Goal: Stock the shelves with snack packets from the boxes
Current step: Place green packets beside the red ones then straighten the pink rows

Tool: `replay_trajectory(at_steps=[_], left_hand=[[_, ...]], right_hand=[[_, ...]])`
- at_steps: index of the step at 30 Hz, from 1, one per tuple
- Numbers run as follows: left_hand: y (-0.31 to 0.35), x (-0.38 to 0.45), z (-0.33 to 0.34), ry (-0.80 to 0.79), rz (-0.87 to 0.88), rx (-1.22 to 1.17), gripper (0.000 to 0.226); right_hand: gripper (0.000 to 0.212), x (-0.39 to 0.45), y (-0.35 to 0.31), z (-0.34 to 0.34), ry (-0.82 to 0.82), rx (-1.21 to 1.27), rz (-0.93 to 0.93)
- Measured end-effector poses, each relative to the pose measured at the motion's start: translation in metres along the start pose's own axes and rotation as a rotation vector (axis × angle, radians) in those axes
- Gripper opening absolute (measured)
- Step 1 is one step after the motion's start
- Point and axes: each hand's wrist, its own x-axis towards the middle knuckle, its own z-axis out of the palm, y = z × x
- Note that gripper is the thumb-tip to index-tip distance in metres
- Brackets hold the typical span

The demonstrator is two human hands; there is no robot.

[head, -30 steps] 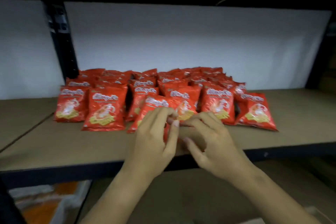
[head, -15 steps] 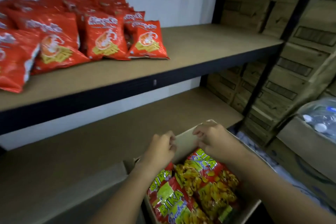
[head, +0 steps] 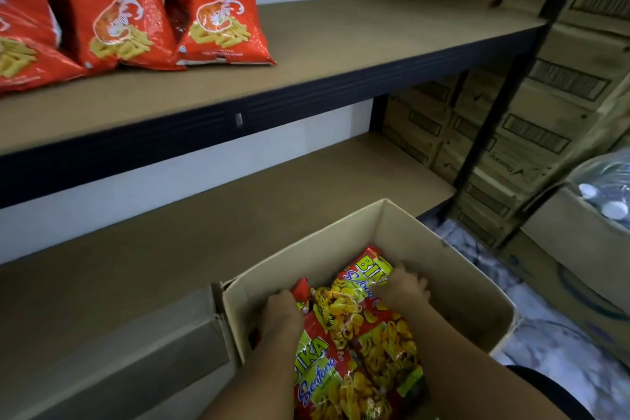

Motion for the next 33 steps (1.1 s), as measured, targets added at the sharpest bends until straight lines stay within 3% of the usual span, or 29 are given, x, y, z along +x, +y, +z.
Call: replay_trajectory(at_steps=[6,9,13,20,27,33], left_hand=[[0.002,0.002,0.001,0.013,0.016,0.073,0.031],[-0.003,0.000,0.000,0.035,0.028,0.045,0.020],[-0.003,-0.007,-0.011,0.072,0.128,0.111,0.023],[0.025,-0.038,-0.073,0.116,0.392,0.237,0.024],[0.060,-0.081,-0.165,0.328,0.698,0.102,0.067],[0.082,-0.115,-0.244,0.557,1.051,0.029,0.049]], right_hand=[[0.059,0.000,0.001,0.009,0.032,-0.052,0.045],[0.044,0.000,0.001,0.008,0.061,0.054,0.041],[0.025,-0.005,0.003,-0.008,0.104,0.285,-0.089],[0.033,-0.030,0.000,-0.083,0.211,0.378,-0.385],[0.029,-0.070,-0.004,-0.183,0.382,0.389,-0.661],[0.034,-0.113,-0.020,-0.262,0.678,0.462,-0.855]])
